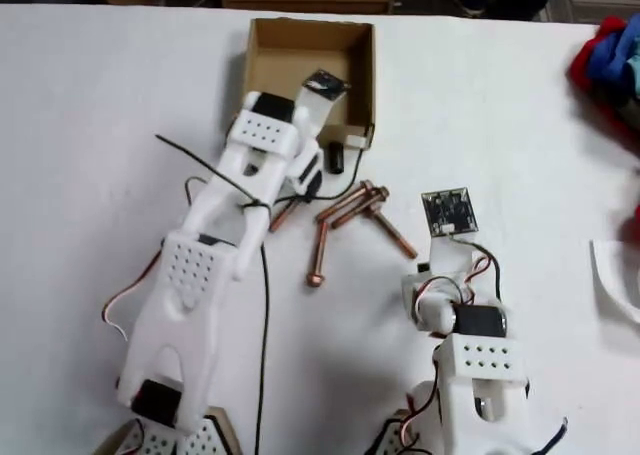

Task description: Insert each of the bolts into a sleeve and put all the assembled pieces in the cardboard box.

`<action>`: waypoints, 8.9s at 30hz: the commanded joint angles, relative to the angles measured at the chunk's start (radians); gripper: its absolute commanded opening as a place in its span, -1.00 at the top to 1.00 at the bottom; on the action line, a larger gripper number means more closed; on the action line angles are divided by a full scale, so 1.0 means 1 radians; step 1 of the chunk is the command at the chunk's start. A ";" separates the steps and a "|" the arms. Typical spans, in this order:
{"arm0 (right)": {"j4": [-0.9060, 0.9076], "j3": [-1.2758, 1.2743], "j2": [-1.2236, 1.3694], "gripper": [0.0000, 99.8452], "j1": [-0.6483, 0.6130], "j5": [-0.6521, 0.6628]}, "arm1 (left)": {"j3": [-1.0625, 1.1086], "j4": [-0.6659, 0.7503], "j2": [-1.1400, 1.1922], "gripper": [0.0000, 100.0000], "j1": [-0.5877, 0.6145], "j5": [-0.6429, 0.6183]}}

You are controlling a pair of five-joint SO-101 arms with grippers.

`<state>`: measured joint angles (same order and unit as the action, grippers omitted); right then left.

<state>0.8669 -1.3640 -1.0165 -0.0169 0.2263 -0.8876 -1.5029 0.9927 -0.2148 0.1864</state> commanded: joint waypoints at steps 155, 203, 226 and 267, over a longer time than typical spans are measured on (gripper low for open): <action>-0.596 -0.334 -0.676 0.96 -0.456 -0.199 | 1.685 0.991 -1.743 0.89 -0.262 -0.678; -0.463 -0.328 -0.676 0.96 -0.189 -0.207 | 1.503 0.721 -1.741 0.38 0.066 -0.677; 0.021 1.353 0.941 0.96 -0.194 -0.172 | 2.083 1.023 -1.737 0.62 0.574 0.026; 0.076 3.003 2.450 0.96 -0.240 -0.269 | 2.241 1.258 -1.741 0.64 0.574 -0.049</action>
<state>0.9559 1.5850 1.4492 -0.2578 -0.0361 1.3587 -0.2647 -0.7411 0.3483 0.1389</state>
